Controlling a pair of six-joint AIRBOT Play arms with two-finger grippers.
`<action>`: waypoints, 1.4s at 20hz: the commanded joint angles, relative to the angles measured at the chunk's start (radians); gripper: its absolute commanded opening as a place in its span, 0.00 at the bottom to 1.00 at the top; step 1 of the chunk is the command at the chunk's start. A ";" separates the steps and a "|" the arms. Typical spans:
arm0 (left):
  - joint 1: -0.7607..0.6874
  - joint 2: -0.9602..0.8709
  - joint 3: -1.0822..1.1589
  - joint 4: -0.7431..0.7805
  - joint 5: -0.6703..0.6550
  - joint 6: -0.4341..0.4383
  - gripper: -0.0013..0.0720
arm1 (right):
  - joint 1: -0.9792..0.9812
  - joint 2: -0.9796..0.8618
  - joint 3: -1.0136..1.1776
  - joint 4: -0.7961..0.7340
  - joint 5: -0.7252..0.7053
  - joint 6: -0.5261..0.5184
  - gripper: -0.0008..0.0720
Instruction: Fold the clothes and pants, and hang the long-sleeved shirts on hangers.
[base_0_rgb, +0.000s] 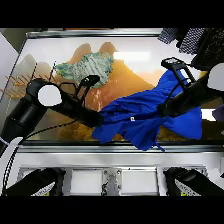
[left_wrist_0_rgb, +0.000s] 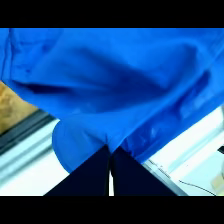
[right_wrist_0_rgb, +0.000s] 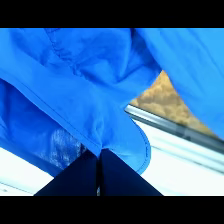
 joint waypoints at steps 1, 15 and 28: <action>0.002 0.043 -0.087 -0.042 0.041 0.029 0.03 | 0.000 0.051 -0.066 0.000 -0.017 0.041 0.03; 0.080 0.135 -0.133 -0.037 0.180 0.014 0.99 | 0.000 0.034 -0.080 0.000 -0.027 0.039 0.03; 0.580 -0.109 -0.133 0.559 0.406 0.014 0.99 | 0.000 0.034 -0.080 0.000 -0.027 0.040 0.03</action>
